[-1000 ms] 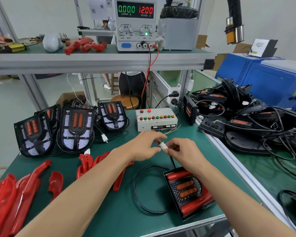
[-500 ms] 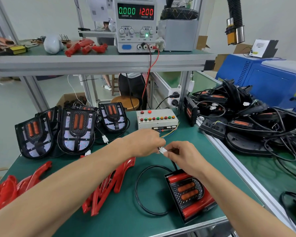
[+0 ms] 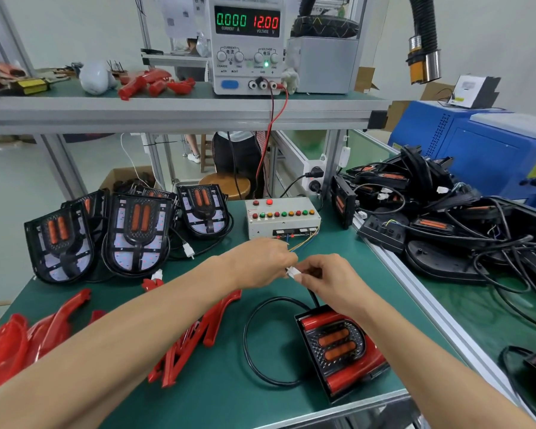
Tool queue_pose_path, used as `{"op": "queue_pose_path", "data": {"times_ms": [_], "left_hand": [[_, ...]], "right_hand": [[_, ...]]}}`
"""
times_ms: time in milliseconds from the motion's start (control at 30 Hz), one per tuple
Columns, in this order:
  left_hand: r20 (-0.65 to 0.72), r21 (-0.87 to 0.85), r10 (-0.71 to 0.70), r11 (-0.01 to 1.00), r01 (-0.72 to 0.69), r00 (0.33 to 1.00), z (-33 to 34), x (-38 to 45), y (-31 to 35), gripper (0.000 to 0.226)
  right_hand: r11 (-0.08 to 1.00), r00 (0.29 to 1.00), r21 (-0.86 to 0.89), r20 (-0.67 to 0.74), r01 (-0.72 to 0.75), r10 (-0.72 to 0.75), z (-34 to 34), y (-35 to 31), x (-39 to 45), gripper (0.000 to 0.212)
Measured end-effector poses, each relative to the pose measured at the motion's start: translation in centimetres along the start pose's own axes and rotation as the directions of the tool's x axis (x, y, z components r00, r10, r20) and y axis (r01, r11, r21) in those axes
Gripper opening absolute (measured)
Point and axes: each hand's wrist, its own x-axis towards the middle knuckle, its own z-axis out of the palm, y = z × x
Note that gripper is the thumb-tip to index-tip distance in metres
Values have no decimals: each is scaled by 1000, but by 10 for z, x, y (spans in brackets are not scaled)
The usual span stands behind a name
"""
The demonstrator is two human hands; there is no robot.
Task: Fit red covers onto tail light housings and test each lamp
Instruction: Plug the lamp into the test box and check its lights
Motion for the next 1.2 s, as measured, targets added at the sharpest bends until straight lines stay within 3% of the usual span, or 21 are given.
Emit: {"op": "queue_pose_path", "data": {"times_ms": [133,233,333,400,433,500,567,633,700,767,867,1000,1100,1200], "left_hand": [[-53,130,-66,989,73,996,2,4,7,31],[-43,139,-120,982,125,992,12,-3,14,46],[-203,39,-79,995,89,976,19,-17,26,42],[-351,-143,-122,987,75,928,22,-25,39,29],[-326,-281,-199,954,106,924,22,-28,48,30],[-139,-505,-317,838,208,938,27,-28,64,41],[2,-583,-343,763,280,939,34,-27,75,52],[99,-666,-341,676,317,935,37,-27,81,53],[180,-784,-359,510,354,916,40,-28,84,49],[257,-878,-369,297,375,893,43,-31,86,42],[316,-938,-368,16,346,874,45,-38,87,33],[337,-934,-377,-252,255,863,50,-47,95,23],[327,-915,-388,-359,185,862,57,-52,103,20],[308,-923,-408,-347,166,859,64,-55,106,21]], "right_hand": [[994,998,-103,-47,26,-31,-6,-2,-9,22],[999,969,-14,-242,-50,45,-24,7,-41,33],[971,813,119,-531,-208,239,-37,20,-100,17],[914,721,204,-564,-351,403,-35,23,-139,9],[884,704,228,-538,-408,464,-30,24,-154,14],[835,707,241,-447,-494,548,-16,23,-178,27],[795,735,223,-303,-564,607,-6,18,-189,40],[714,751,391,-79,-581,655,3,13,-192,44],[560,745,578,131,-594,654,7,6,-188,44],[481,739,640,211,-600,640,10,3,-182,44],[441,734,704,167,-556,658,16,5,-172,36],[492,744,756,-9,-432,668,25,5,-155,17],[569,771,753,-133,-330,623,27,8,-139,9],[660,804,695,-203,-284,559,23,19,-124,17]]}}
